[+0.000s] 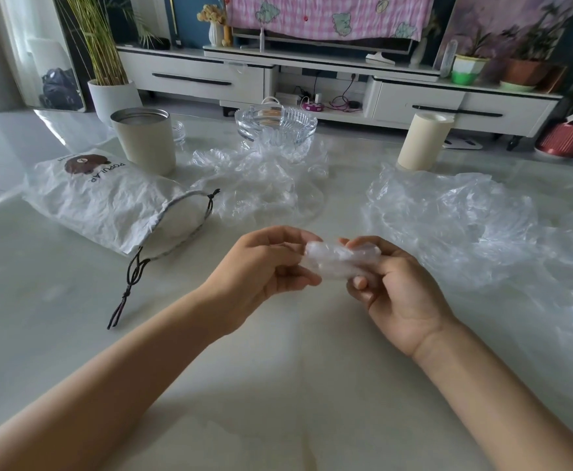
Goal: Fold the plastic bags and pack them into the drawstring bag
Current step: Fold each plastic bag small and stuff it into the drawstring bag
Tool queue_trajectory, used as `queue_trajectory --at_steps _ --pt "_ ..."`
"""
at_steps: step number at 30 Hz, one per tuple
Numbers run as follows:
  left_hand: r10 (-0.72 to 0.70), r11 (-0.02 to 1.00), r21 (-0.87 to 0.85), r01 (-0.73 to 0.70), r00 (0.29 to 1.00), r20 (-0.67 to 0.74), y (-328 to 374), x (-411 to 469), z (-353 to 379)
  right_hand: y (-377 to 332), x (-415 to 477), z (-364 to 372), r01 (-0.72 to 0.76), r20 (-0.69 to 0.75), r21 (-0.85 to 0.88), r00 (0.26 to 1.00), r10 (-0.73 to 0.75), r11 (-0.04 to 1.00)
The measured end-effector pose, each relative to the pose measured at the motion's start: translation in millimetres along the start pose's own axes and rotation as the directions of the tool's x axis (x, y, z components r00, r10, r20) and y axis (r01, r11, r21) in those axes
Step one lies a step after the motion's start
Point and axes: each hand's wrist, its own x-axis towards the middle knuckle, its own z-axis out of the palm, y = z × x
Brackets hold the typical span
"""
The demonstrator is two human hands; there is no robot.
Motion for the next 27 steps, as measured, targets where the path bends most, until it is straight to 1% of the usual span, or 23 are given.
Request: queue_trajectory --at_steps 2,4,6,7,8,9,10,12,13,15,16,17,19,20,23,25,27 --pt "-0.060 0.997 -0.057 0.059 0.998 -0.016 2.7 0.3 -0.1 -0.3 -0.3 0.1 -0.024 0.017 0.030 1.000 0.024 0.999" --pt "-0.131 0.991 -0.037 0.130 0.991 -0.006 3.0 0.6 -2.1 0.7 -1.0 1.4 -0.029 0.065 0.019 0.998 0.027 0.999" --pt "-0.225 0.972 0.082 0.220 0.972 0.063 1.6 0.6 -3.9 2.7 -0.7 1.1 0.013 0.116 -0.050 0.993 -0.007 0.999" --pt "-0.252 0.961 0.144 0.236 0.962 0.104 1.0 0.0 -3.4 2.7 -1.9 2.1 0.047 0.139 -0.095 0.990 -0.033 0.994" --pt "-0.250 0.956 0.193 0.223 0.959 0.133 0.1 -0.6 -1.9 3.8 -2.0 1.9 0.081 0.167 -0.141 0.984 -0.057 0.987" --pt "-0.226 0.955 0.224 0.193 0.965 0.135 -0.8 -1.2 -0.4 4.8 -2.4 2.2 0.105 0.183 -0.179 0.980 -0.072 0.978" --pt "-0.187 0.956 0.247 0.157 0.977 0.104 -1.3 -1.3 0.2 6.7 -0.9 0.3 0.123 0.202 -0.218 0.976 -0.079 0.968" --pt "-0.095 0.951 0.297 0.090 0.995 0.005 -2.7 -0.4 -0.6 6.3 -0.4 -1.4 0.164 0.205 -0.319 0.974 -0.101 0.933" --pt "-0.050 0.940 0.336 0.059 0.998 -0.036 -4.3 1.1 -2.9 4.7 0.6 -2.6 0.184 0.182 -0.361 0.976 -0.124 0.914" --pt "0.026 0.914 0.407 -0.002 0.998 -0.053 -3.4 1.5 -4.9 2.1 3.4 -6.0 0.245 0.134 -0.459 0.969 -0.206 0.854" --pt "0.056 0.898 0.440 -0.033 0.998 -0.040 -2.7 1.1 -5.3 1.4 3.9 -8.9 0.285 0.162 -0.504 0.959 -0.234 0.816" --pt "0.081 0.880 0.471 -0.062 0.996 -0.021 -2.1 0.5 -4.9 -0.4 1.8 -8.3 0.292 0.209 -0.532 0.955 -0.211 0.795" --pt "0.117 0.854 0.510 -0.106 0.993 0.011 -1.4 -0.6 -3.5 3.4 0.8 -10.1 0.282 0.303 -0.604 0.946 -0.113 0.745" --pt "0.136 0.846 0.518 -0.123 0.991 0.014 -1.7 -0.7 -3.0 6.9 1.4 -11.0 0.287 0.327 -0.632 0.941 -0.088 0.720" --pt "0.173 0.840 0.522 -0.147 0.985 0.000 -2.6 -0.3 -1.8 8.6 -1.7 -4.9 0.326 0.322 -0.660 0.937 -0.137 0.677" --pt "0.158 0.875 0.465 -0.134 0.987 -0.013 -4.3 0.2 -1.3 5.6 -2.6 -4.5 0.321 0.329 -0.655 0.936 -0.124 0.684" --pt "0.097 0.924 0.373 -0.081 0.995 -0.025 -4.9 0.9 -1.8 4.7 -5.5 -4.5 0.348 0.372 -0.641 0.920 -0.119 0.684"
